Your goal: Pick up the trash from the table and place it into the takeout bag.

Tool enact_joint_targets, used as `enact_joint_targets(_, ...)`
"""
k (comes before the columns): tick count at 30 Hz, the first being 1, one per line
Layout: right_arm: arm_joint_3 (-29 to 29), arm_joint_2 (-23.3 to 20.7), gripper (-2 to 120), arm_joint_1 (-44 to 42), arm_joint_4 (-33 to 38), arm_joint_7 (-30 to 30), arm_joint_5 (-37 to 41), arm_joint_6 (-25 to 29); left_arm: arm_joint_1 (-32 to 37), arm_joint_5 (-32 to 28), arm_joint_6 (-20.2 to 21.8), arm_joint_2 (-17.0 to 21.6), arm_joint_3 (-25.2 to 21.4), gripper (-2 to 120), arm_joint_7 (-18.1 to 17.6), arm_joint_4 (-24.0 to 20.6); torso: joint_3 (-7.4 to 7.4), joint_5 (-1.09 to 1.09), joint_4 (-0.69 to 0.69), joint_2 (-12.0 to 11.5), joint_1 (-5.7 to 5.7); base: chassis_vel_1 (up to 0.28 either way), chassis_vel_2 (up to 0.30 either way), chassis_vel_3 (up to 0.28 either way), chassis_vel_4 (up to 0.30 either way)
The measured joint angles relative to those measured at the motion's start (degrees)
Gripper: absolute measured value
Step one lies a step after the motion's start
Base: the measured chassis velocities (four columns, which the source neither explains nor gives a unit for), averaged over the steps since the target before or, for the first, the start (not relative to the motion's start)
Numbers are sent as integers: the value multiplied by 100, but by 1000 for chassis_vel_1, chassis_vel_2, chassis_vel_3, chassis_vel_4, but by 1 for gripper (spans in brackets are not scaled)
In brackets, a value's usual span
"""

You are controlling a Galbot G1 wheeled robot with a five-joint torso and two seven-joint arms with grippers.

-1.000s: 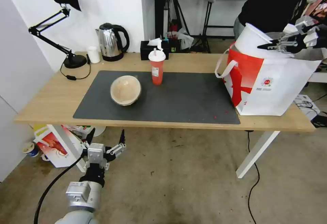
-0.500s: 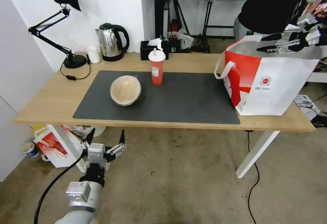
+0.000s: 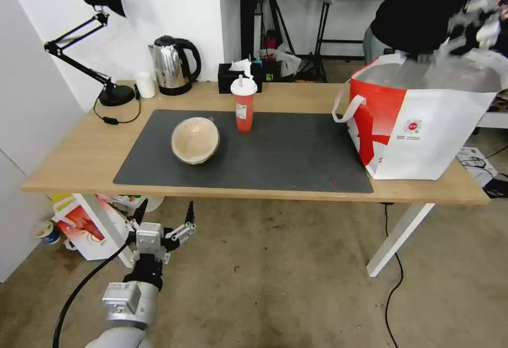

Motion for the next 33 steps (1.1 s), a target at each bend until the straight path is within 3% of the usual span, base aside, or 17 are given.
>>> enact_joint_targets(3, 512, -1, 100, -558, 968, 1852, 679, 580, 0, 0, 0, -2, 1, 100, 0, 0, 0, -2, 6, 0, 0, 0, 0, 0, 0)
enact_joint_targets(4, 512, -1, 100, -558, 968, 1852, 679, 580, 0, 0, 0, -2, 1, 100, 0, 0, 0, -2, 6, 0, 0, 0, 0, 0, 0)
enact_joint_targets(7, 1333, -43, 100, -1778, 2311, 3881, 634, 1278, 1, 0, 0, 0, 0, 100, 0, 0, 0, 1, 2, 0, 0, 0, 0, 0, 0)
enact_joint_targets(10, 1587, -16, 100, -2231, 2753, 4458, 428, 1460, 0, 0, 0, -1, 1, 100, 0, 0, 0, 1, 0, 0, 0, 0, 0, 0, 0)
enact_joint_targets(12, 1725, 82, 100, -2578, 3166, 5156, 188, 1564, 1, 0, 0, 0, 1, 100, 0, 0, 0, 0, 2, 0, 0, 0, 0, 0, 0)
enact_joint_targets(13, 1725, 82, 100, -2578, 3166, 5156, 188, 1564, 1, 0, 0, 0, 1, 100, 0, 0, 0, 0, 2, 0, 0, 0, 0, 0, 0)
enact_joint_targets(15, 1726, 241, 100, -2748, 3526, 6049, -33, 1588, 1, 0, 0, -1, 0, 100, 0, 0, 0, -2, 3, 0, 0, 0, 0, 0, 0)
enact_joint_targets(17, 1715, 271, 100, -2774, 3585, 6205, -78, 1589, 0, 0, 0, 0, 1, 100, 0, 0, 0, -2, 3, 0, 0, 0, 0, 0, 0)
enact_joint_targets(18, 1669, 424, 100, -2917, 3818, 6749, -309, 1589, 0, 0, 0, -1, 1, 100, 0, 0, 0, -2, 2, 0, 0, 0, 0, 0, 0)
enact_joint_targets(23, 1671, 747, 100, -3443, 4408, 7751, -853, 1463, 0, 0, 0, -1, 1, 100, 0, 0, 0, -1, 4, 0, 0, 0, 0, 0, 0)
enact_joint_targets(33, 1980, 811, 100, -4339, 5167, 8539, -1154, 1402, 0, 0, 0, -1, 1, 100, 0, 0, 0, -1, 2, 0, 0, 0, 0, 0, 0)
